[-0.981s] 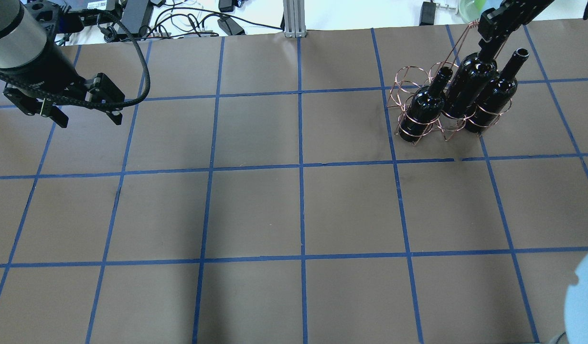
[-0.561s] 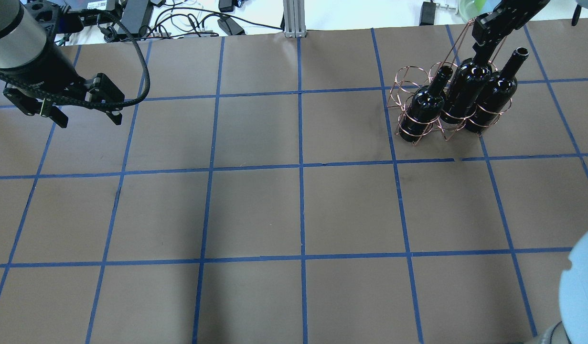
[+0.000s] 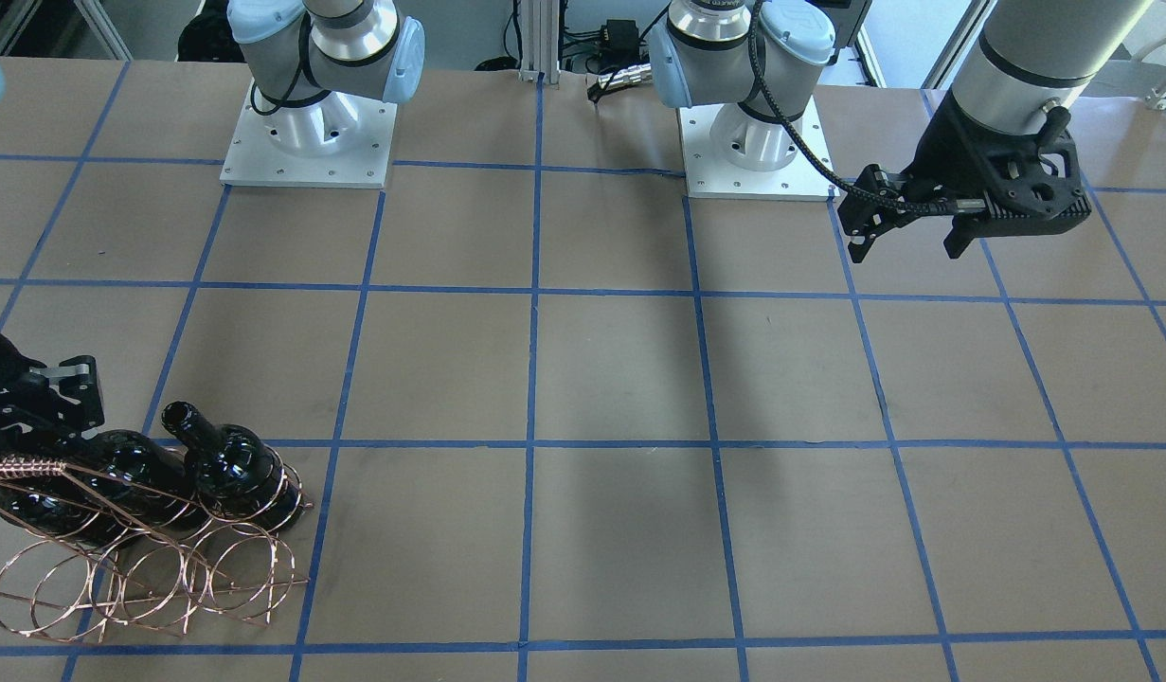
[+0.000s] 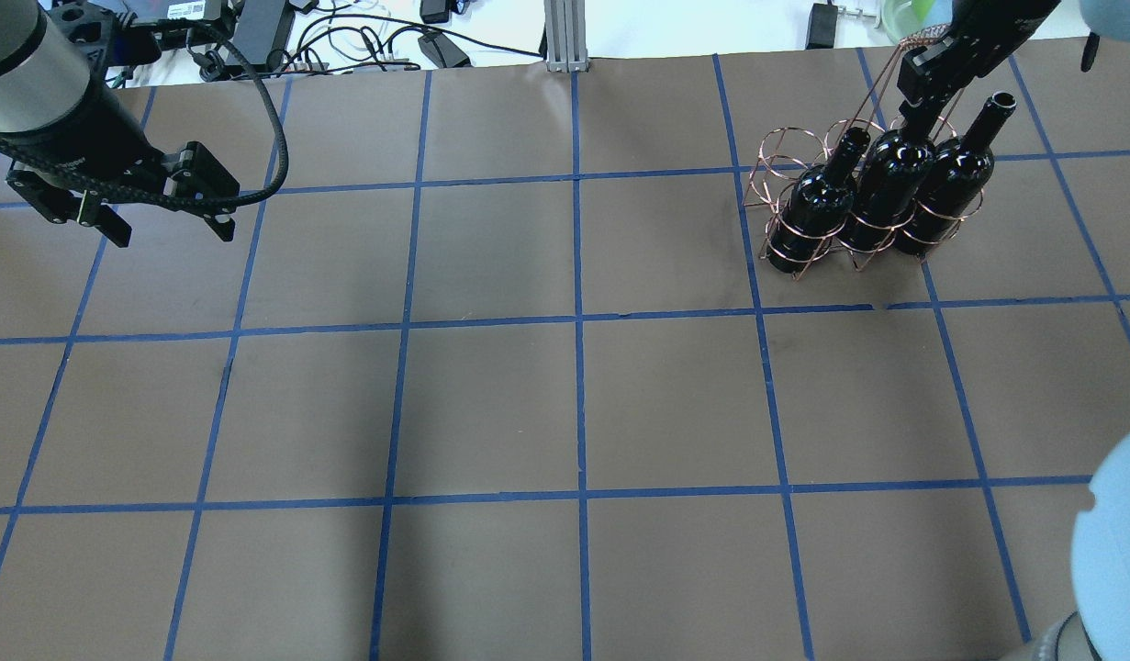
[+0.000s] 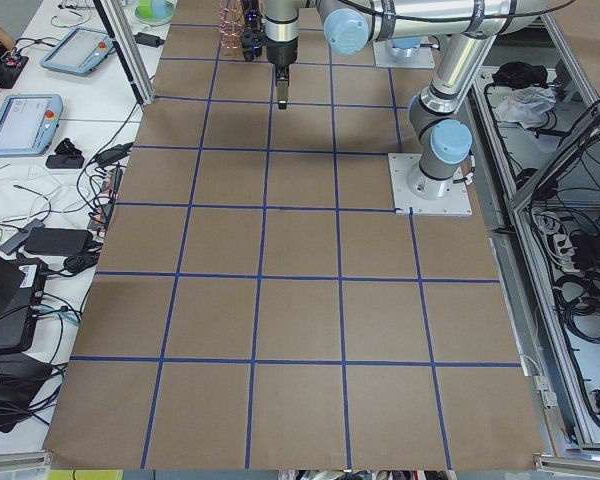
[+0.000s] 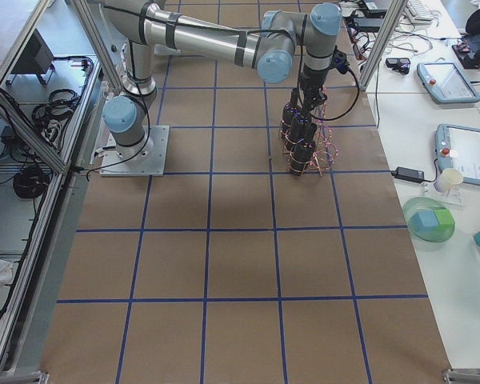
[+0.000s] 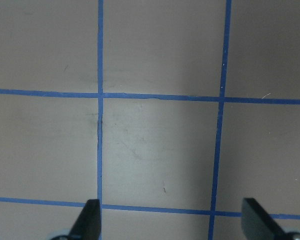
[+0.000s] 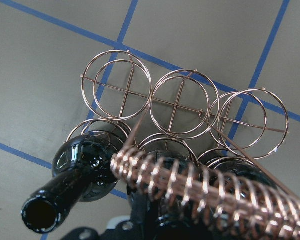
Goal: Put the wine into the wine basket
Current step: 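Release the bottle in the basket and hold the right gripper above it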
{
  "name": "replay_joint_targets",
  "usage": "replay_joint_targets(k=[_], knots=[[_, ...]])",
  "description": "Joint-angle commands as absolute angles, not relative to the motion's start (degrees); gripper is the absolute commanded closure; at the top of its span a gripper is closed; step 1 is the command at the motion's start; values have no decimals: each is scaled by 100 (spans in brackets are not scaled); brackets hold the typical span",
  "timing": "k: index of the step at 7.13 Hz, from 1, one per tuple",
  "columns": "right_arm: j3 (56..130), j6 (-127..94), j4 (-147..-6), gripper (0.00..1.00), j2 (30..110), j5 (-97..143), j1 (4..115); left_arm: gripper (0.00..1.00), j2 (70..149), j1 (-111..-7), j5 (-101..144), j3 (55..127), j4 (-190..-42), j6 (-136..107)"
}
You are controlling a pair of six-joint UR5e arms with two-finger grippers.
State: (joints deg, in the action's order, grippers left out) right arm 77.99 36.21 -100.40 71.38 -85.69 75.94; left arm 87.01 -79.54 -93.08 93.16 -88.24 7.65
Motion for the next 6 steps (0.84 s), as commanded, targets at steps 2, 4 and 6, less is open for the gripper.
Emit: replay_joint_targets(k=[2,4,6], knots=[[8033,3639,-10274,100,7128,-8569,7594,0,8701,-7954,-9308,9316,-8824,765],[8033,3577,-10266,48,7137,-8578,7594,0,8701,-7963,-9308,9316,-8824,765],[8033,3516,-10205,0,7215,-8665,7594,0,8649,-8033,-9308,9334,-8781,582]])
